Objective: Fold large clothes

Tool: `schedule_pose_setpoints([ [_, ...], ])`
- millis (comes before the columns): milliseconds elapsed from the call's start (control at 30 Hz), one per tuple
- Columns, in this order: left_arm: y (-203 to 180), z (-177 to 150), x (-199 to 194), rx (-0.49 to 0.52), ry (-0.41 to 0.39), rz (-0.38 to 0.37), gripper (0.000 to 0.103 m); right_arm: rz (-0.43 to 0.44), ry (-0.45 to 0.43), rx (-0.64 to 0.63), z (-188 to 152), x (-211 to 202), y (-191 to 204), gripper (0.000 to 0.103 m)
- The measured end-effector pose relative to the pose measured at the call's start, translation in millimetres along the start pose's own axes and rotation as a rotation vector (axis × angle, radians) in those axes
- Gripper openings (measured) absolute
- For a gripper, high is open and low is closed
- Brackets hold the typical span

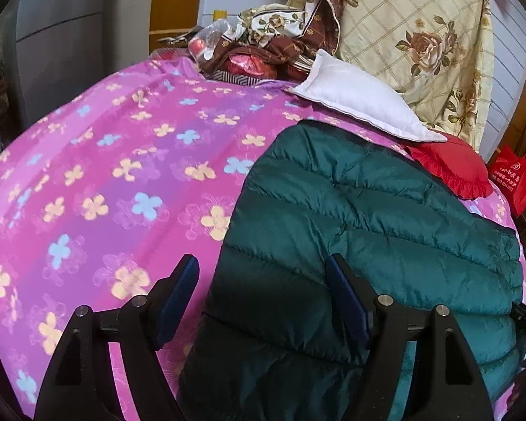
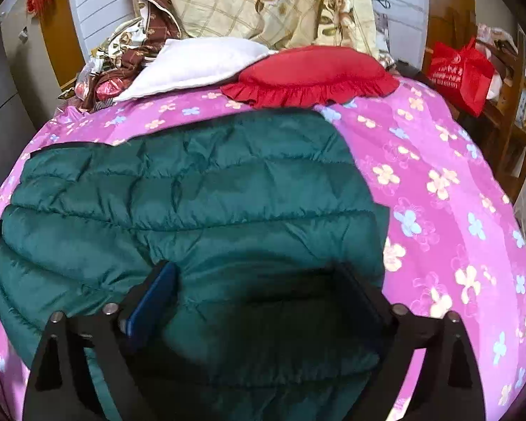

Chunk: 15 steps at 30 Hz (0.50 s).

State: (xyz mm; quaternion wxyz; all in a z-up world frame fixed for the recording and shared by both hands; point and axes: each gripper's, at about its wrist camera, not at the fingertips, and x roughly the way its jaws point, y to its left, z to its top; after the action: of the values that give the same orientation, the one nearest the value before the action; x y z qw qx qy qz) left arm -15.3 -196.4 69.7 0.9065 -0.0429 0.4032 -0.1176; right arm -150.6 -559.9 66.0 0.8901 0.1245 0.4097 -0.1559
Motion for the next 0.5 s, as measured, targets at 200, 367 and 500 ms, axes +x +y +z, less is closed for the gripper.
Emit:
schedule_pose_setpoints([
  [200, 2.7, -1.1, 3.4, -0.015, 0.005, -0.014, 0.064, 0.005, 0.016, 0.007, 2.1, -0.4, -2.4, 0.099],
  [367, 20.5, 4.2, 8.1, -0.084, 0.059, -0.124, 0.064, 0.070, -0.023, 0.052, 1.8, -22.1, -17.2, 0.099],
  [500, 33.8, 5.3, 16.8, -0.127, 0.100, -0.219, 0.066, 0.081, -0.010, 0.100, -2.5, -22.5, -38.3, 0.099],
])
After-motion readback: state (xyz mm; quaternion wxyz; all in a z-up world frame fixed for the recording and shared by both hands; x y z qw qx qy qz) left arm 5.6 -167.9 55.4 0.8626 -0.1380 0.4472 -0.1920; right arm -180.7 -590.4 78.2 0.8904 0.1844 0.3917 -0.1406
